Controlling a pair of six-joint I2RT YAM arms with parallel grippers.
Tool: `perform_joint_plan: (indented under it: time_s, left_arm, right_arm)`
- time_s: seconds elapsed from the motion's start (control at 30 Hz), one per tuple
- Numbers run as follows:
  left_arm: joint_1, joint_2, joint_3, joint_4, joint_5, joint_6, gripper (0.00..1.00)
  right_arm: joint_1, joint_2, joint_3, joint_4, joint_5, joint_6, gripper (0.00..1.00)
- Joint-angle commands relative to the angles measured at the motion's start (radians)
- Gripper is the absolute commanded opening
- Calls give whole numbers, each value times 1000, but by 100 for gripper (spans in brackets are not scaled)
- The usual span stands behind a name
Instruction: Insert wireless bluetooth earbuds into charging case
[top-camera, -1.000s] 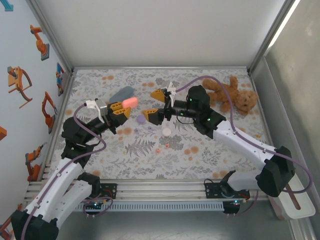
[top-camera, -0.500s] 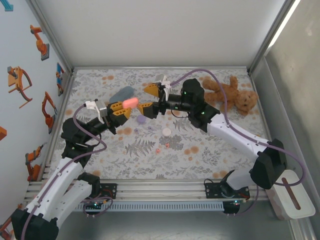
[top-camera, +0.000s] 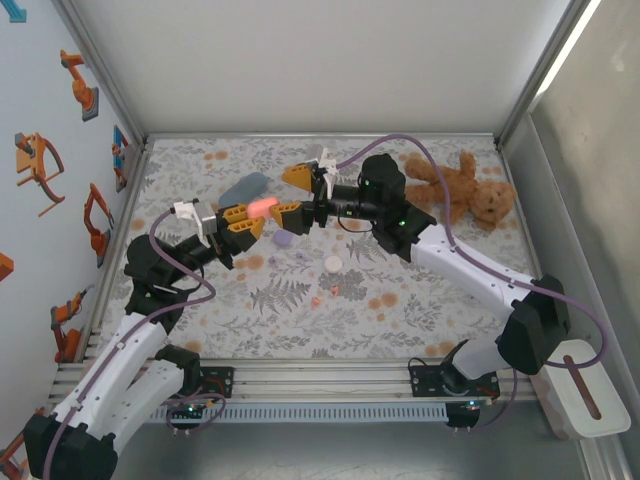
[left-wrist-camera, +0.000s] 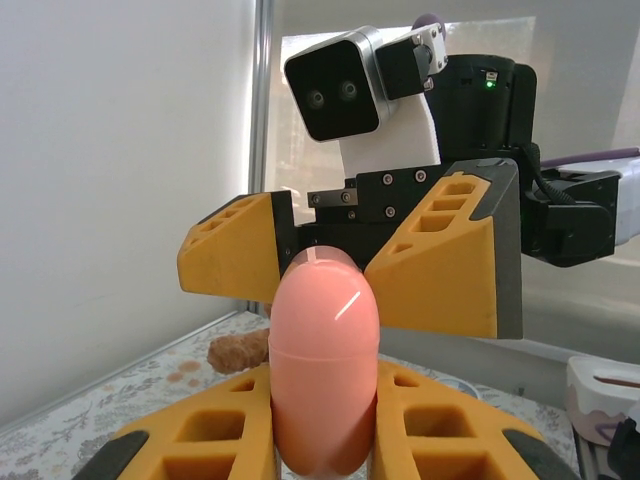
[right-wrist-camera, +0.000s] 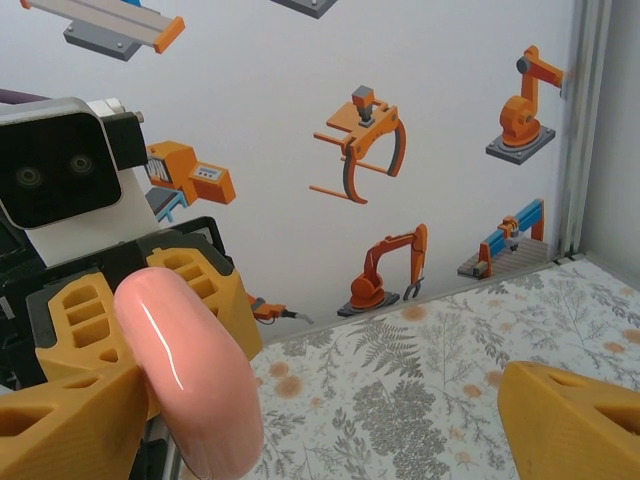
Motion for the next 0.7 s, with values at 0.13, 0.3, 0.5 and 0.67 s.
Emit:
perform_joint_plan:
  time_s: [0.13,0.3,0.5,0.67]
  left_arm:
    - [-4,-6,-6,38,34,13,0]
    - [-4,-6,-7,38,35,13,0]
    - [-4,-12,-8,33,34,15,0]
    - [-4,-18,-6,9,31,25,0]
  right_arm:
    - [4,14,51,16,40,-12,87]
    - [3,26,72,4,60,-11,86]
    - [3,36,89,5,63,-10,85]
    - [3,34,99,5,60,-8,85]
